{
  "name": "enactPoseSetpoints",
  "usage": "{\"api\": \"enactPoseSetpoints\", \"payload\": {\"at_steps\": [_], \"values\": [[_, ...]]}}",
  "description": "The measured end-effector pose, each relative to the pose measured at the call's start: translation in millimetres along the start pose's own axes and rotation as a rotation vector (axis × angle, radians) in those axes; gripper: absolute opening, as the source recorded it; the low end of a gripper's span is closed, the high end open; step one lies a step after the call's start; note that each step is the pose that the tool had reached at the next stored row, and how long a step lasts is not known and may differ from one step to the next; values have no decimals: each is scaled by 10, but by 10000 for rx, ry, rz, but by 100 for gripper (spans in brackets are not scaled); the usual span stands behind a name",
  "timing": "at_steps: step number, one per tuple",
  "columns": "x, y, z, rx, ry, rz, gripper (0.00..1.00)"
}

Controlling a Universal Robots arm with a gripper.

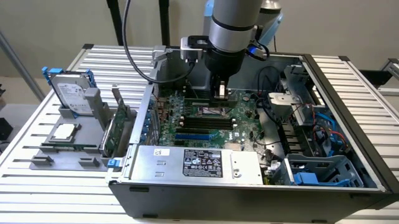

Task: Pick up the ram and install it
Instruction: 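Insert the ram into the slot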

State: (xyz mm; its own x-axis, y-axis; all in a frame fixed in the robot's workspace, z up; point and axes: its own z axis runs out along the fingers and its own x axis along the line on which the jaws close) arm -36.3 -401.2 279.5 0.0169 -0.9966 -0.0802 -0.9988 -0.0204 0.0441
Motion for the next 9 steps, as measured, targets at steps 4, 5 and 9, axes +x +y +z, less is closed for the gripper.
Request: {"api": "enactPoseSetpoints", "payload": {"at_steps": [4,5,9], "values": [[6,14,74,0,4,0,0],[7,17,93,0,5,0,0],[13,15,165,-1,38,1,0]]}}
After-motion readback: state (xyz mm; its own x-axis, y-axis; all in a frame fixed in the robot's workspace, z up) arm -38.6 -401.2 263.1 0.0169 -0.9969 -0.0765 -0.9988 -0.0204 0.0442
